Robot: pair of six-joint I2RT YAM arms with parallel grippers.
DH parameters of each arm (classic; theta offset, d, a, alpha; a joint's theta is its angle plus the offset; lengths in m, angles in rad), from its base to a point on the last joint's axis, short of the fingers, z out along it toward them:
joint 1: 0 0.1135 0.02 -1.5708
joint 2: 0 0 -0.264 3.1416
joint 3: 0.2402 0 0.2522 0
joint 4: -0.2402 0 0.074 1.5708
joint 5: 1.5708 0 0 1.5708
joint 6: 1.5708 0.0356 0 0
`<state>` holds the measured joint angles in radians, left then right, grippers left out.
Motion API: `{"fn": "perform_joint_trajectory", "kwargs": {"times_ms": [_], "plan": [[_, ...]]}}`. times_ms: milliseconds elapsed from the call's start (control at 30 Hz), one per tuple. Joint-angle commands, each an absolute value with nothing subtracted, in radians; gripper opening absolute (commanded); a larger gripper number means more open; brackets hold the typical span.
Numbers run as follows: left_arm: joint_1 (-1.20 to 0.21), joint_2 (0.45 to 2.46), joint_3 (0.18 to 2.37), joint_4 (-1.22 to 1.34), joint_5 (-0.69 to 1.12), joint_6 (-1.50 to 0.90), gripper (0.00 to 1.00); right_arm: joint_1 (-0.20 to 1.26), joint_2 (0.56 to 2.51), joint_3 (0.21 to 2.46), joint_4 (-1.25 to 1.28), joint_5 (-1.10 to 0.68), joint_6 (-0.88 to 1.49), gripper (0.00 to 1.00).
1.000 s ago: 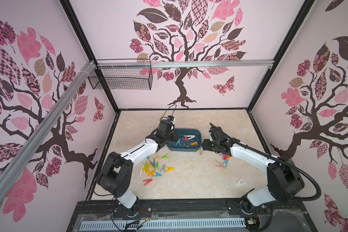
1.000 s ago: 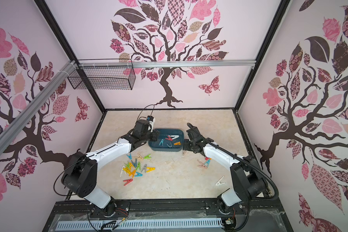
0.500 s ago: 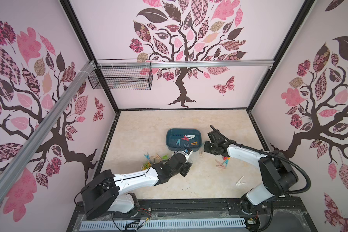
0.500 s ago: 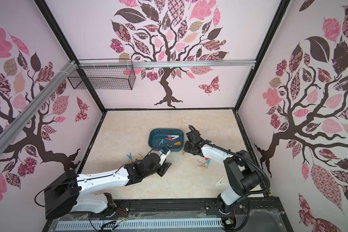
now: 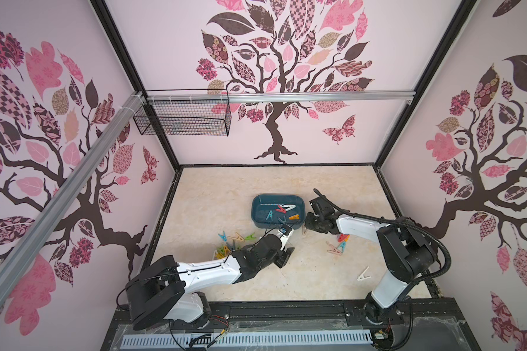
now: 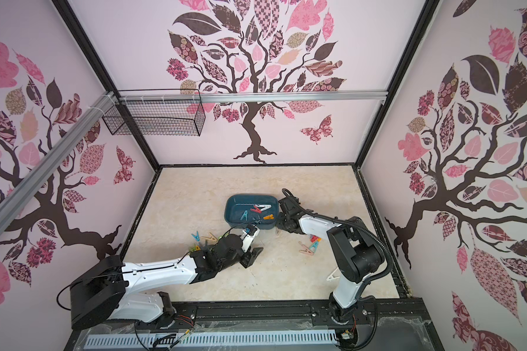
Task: Put the clothespins into the storage box
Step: Adjust the clothespin at the center of the board.
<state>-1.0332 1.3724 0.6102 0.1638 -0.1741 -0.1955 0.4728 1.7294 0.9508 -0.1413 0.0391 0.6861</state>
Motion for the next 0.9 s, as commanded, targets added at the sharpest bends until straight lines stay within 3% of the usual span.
{"fn": "perform_joint_trajectory", "kwargs": {"times_ms": [0,533,867], "plan": [[-1.037,1.357,0.59,0.181,-0.166,-0.178,0.58,0.474,1.782,0.993,-0.148,0.061,0.701,0.25],[-1.037,1.348,0.556,0.23,-0.195,-0.199,0.57,0.475,1.799,0.975,-0.215,0.085,0.672,0.17],[-1.036,1.315,0.566,0.223,-0.215,-0.186,0.57,0.49,1.572,0.812,-0.26,-0.044,0.634,0.2]]}}
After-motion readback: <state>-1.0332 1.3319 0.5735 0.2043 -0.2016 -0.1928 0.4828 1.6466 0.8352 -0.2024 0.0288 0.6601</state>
